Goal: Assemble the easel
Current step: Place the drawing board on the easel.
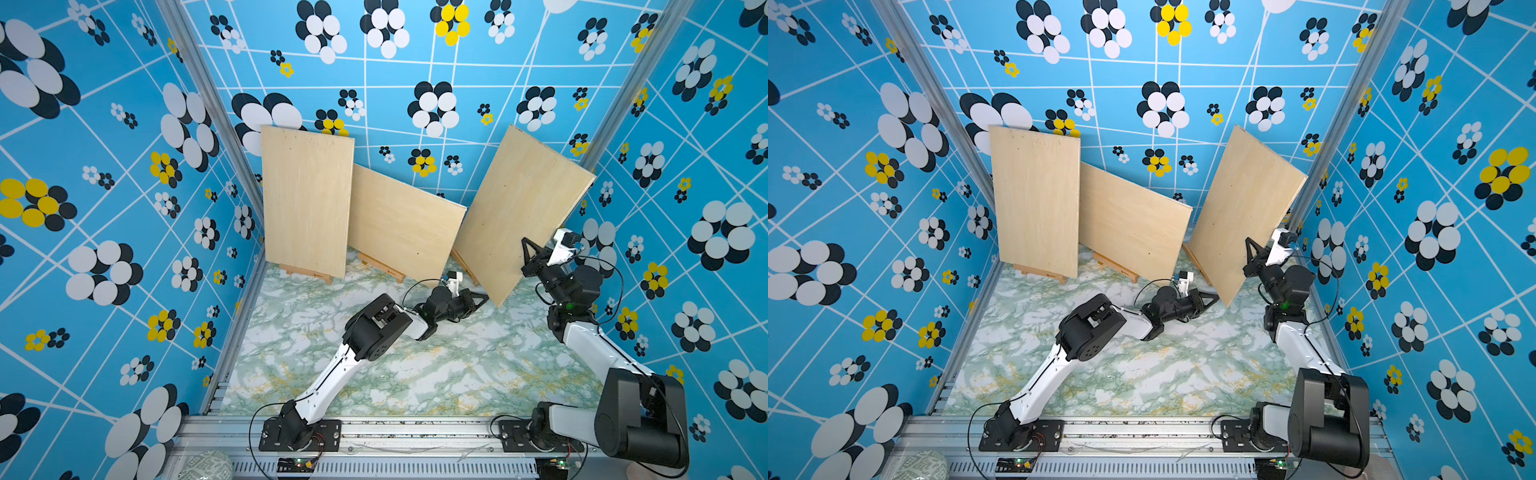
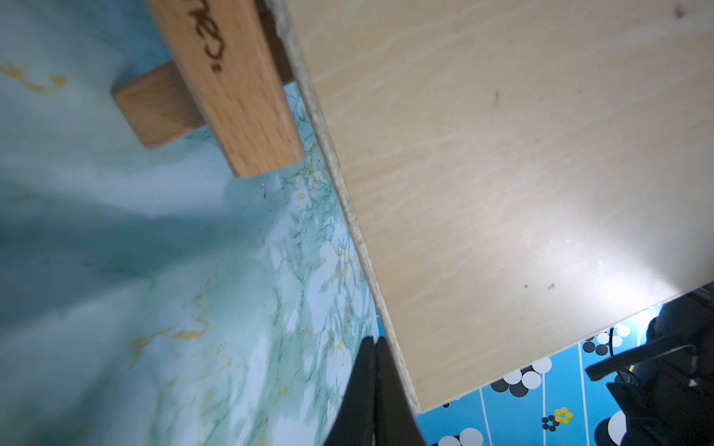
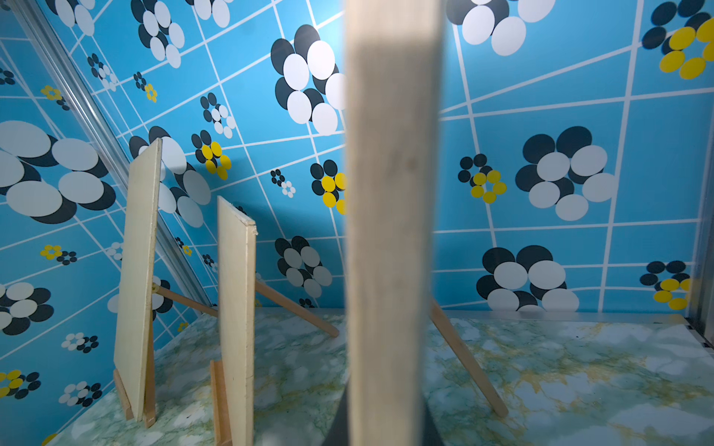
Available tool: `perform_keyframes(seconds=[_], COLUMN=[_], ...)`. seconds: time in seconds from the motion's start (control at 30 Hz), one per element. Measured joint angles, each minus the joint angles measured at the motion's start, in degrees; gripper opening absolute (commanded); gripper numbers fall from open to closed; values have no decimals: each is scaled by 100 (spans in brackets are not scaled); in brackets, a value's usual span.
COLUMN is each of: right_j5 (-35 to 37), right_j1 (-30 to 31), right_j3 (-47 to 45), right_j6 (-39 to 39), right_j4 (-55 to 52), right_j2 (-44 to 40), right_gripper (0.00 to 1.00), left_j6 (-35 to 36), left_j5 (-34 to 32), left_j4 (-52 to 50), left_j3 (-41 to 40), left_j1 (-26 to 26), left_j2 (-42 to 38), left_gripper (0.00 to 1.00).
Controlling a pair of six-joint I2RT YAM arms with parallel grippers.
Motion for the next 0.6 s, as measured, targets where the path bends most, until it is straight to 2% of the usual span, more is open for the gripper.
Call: perform_keyframes(seconds=[0.17,0.37,0.6], right_j5=[-68,-164,-247], right_j1=[-9,-15,-26], right_j3=[-90,-269,-337], right_j6=[26,15,-59], right_j4=[238,472,566], right_j2=[76,96,101], right_gripper=[0,0,0], left_j6=[87,168,234], left_j5=[90,166,179], left_j4=[-15,-7,-4], left_j3=[-201,-529,-857], left_j1=[-7,-9,0], left_j2=[-140,-409,-627], left_gripper=[6,14,33])
